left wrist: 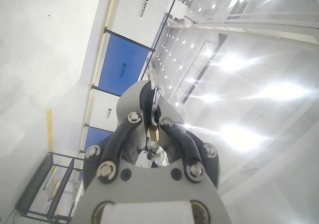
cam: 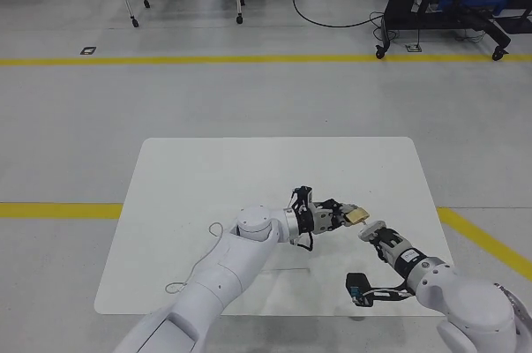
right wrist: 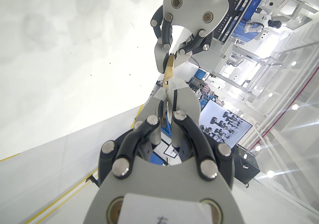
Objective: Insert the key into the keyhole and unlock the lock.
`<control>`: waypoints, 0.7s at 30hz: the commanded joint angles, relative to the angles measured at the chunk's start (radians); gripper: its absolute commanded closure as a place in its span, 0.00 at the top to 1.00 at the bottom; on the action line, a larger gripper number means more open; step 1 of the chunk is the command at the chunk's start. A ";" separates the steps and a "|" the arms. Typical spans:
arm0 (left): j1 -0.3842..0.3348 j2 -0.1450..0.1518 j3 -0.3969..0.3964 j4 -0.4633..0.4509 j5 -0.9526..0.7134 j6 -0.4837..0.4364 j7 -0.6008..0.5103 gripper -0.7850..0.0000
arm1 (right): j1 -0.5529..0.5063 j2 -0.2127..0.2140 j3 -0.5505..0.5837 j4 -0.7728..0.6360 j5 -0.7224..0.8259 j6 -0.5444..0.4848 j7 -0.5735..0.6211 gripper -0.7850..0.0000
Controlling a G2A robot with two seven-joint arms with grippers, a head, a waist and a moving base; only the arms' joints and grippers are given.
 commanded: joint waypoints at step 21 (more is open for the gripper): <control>-0.030 -0.024 0.005 0.077 -0.015 0.018 -0.054 0.00 | 0.008 -0.008 -0.020 0.001 -0.038 -0.037 -0.015 0.00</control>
